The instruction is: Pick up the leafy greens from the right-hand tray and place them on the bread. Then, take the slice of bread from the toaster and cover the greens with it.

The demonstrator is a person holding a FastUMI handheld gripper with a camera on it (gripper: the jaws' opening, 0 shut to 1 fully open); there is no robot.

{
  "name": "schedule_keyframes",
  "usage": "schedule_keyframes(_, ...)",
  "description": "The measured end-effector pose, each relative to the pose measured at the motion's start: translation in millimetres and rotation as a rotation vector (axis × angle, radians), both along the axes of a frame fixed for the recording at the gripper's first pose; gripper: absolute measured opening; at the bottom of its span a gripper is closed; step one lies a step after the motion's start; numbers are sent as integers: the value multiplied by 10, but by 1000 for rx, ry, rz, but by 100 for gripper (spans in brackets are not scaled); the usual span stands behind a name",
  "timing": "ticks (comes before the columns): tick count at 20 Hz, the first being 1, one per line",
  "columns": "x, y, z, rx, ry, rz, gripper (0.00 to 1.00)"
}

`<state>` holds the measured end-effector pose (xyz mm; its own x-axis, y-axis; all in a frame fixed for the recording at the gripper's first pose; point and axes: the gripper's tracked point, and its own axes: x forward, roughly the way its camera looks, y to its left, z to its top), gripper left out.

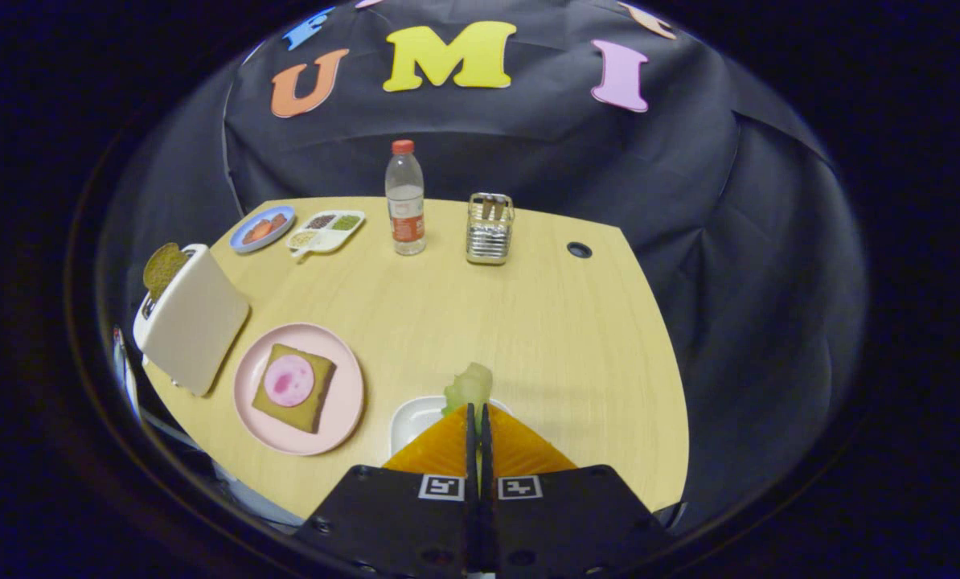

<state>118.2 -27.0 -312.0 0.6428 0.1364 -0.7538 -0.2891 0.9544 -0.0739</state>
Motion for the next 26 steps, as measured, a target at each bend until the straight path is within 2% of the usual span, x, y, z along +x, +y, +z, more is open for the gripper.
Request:
schedule_keyframes(7,-546,839,335,25,-25,117,1)
schedule_keyframes(15,-1015,1960,360,33,-6,270,1)
schedule_keyframes(19,-994,2447,161,57,50,322,1)
schedule_keyframes(26,-442,2493,-320,-22,102,246,1)
